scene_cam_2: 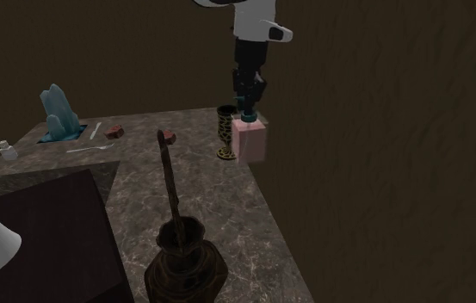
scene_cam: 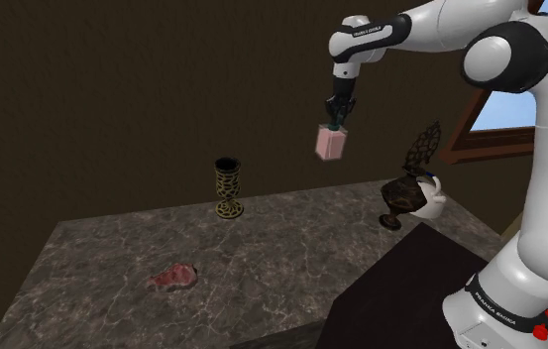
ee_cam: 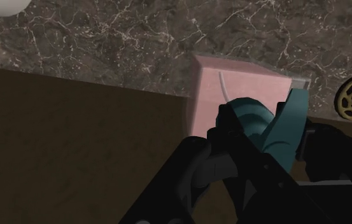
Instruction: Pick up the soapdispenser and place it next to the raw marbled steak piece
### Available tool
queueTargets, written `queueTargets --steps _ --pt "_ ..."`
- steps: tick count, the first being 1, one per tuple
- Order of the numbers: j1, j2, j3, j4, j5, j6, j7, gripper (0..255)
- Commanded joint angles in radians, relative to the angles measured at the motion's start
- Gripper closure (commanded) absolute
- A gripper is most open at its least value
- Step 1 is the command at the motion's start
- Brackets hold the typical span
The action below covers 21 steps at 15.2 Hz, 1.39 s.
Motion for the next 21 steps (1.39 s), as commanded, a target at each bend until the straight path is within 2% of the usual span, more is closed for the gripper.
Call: queueTargets --steps 1,11,21 --pt "0.029 -0.022 0.009 -0.027 -0.004 0.006 0.038 255" --pt "0.18 -0.126 0.073 -0.177 -0.023 0.061 0.245 255" --pt "0.319 -0.137 0.147 -0.192 -0.03 0.075 0.457 255"
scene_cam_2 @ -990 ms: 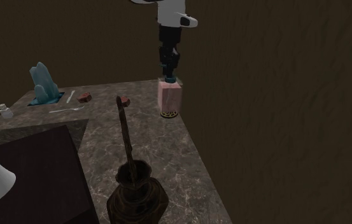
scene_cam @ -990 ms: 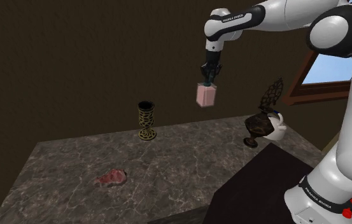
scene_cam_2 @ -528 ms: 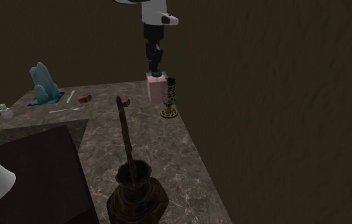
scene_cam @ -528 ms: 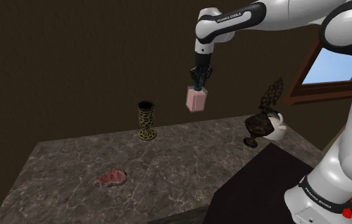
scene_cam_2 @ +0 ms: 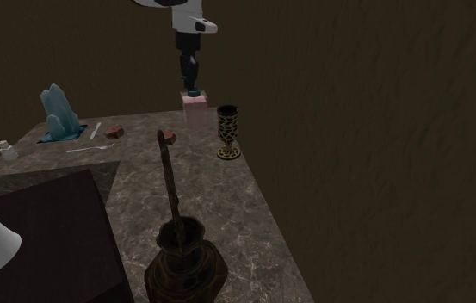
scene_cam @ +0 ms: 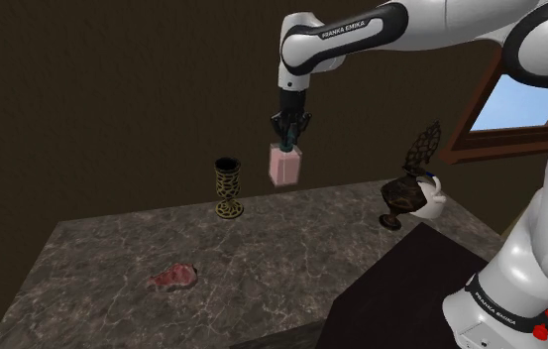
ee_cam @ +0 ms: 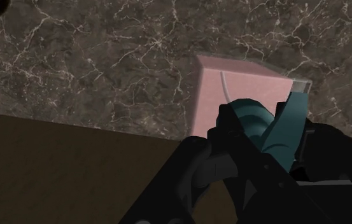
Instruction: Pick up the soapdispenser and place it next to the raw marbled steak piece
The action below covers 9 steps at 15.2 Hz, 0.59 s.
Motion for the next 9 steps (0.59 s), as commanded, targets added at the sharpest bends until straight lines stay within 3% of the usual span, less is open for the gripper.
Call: queueTargets --steps 1,9 --pt "0.026 0.004 0.014 0.013 -0.001 -0.006 0.041 255" --pt "0.135 0.067 0.07 0.105 -0.009 -0.026 0.208 255"
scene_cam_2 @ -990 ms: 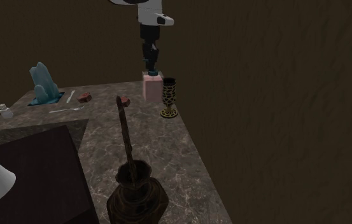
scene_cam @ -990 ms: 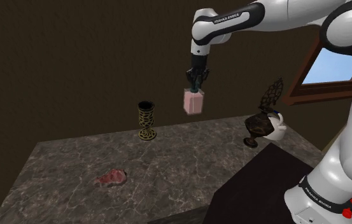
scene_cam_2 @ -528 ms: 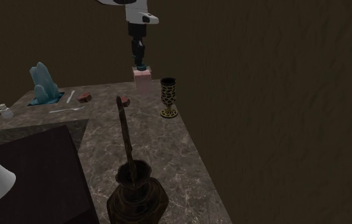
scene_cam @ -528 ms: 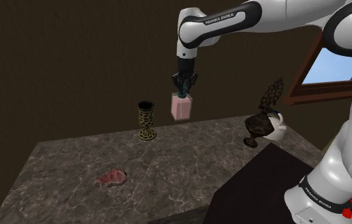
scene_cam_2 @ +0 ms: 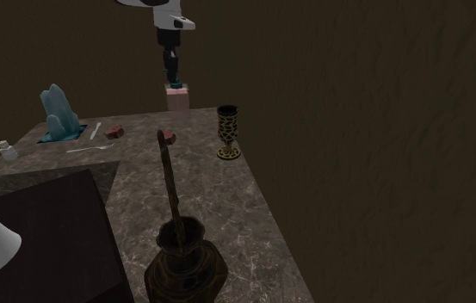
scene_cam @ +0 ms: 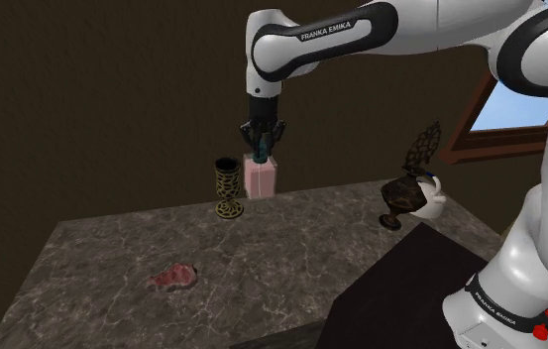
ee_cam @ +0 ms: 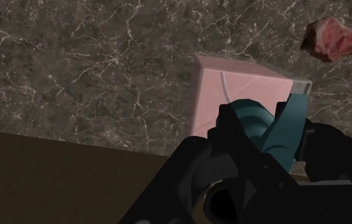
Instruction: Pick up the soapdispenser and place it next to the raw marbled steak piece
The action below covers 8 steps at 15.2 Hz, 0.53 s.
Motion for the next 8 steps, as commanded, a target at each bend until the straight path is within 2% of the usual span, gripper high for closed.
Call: queueTargets --steps 1,8 --pt "0.026 0.026 0.012 0.04 -0.003 -0.011 0.04 255" --pt "0.126 0.141 0.05 0.215 -0.016 -0.063 0.179 255"
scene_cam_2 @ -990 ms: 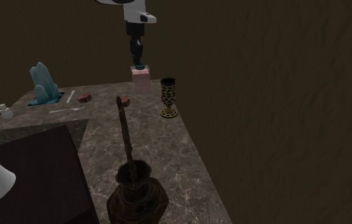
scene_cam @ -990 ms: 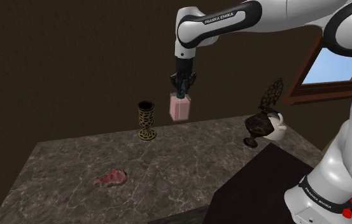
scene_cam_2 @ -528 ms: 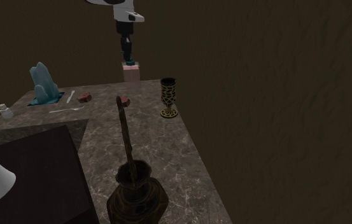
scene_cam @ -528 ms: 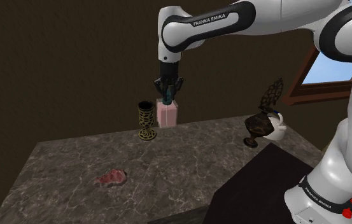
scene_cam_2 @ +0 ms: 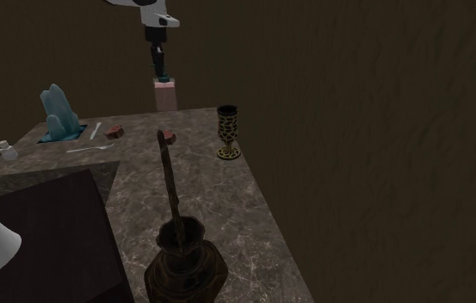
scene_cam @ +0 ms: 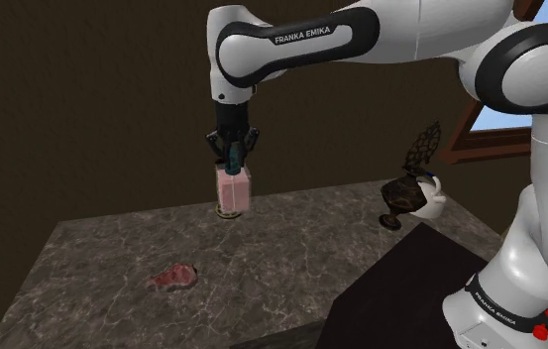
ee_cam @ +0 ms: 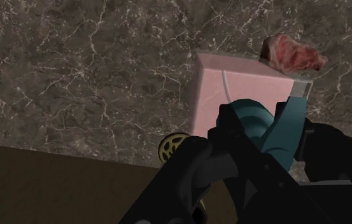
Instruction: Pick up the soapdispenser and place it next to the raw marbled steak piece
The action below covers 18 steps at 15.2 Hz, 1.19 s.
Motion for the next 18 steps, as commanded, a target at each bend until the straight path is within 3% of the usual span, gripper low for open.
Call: queueTargets --steps 1,18 --pt "0.033 0.048 0.011 0.068 -0.006 -0.017 0.044 255" --pt "0.043 0.109 0.012 -0.05 -0.007 0.163 0.047 255"
